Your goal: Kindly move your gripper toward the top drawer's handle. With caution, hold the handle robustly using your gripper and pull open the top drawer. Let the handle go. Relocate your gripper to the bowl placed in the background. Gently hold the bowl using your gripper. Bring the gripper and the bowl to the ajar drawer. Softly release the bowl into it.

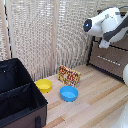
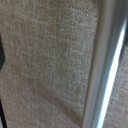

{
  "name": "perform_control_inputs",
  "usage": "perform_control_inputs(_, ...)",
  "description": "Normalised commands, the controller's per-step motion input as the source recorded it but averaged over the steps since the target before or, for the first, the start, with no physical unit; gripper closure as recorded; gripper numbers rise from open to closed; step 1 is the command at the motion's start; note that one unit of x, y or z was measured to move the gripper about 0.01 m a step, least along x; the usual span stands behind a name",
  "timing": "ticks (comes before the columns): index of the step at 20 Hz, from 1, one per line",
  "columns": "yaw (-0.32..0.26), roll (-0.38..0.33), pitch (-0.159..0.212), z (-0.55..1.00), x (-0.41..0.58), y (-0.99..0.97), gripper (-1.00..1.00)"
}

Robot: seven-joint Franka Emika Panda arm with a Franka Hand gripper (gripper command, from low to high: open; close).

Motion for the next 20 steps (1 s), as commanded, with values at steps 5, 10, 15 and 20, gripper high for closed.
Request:
perform_control_inputs(5, -0.014, 0.000, 0.001, 0.01, 0.069, -0.02, 1.00)
perform_control_inputs(10, -0.065, 0.006, 0.025, 0.10, 0.154, 0.01, 1.00)
perform_control_inputs(15, -0.121, 0.081, 0.037, 0.03, 0.312, 0.42, 1.00)
perform_control_inputs(20, -0.126, 0.078, 0.058, -0.01, 0.300, 0.68, 1.00)
